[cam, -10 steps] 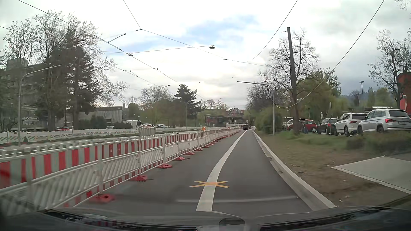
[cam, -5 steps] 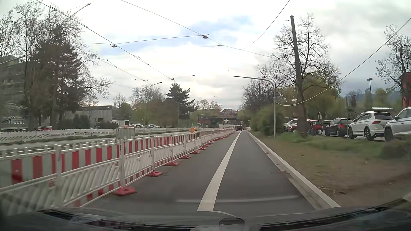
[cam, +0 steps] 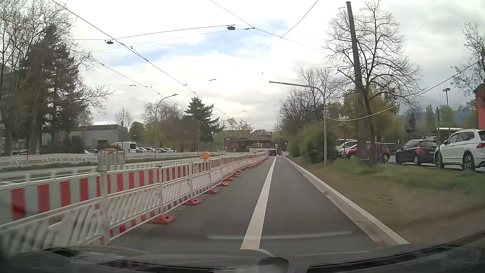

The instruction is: Follow the waypoints while adhering to traffic rules and regulations

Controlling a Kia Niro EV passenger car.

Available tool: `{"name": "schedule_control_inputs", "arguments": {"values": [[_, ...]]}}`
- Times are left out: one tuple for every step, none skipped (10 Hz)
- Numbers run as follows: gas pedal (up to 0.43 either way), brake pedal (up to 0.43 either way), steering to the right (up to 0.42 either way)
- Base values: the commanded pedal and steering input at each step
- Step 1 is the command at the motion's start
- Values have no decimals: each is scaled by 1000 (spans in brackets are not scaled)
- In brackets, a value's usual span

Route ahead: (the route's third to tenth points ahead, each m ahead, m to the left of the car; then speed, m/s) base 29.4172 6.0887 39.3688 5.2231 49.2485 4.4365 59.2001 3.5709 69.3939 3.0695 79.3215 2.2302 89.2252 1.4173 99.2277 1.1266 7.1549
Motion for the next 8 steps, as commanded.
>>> {"name": "schedule_control_inputs", "arguments": {"values": [[39, 0, 40], [39, 0, 40], [39, 0, 40], [39, 0, 40], [39, 0, 40], [39, 0, 40], [39, 0, 40], [39, 0, 39]]}}
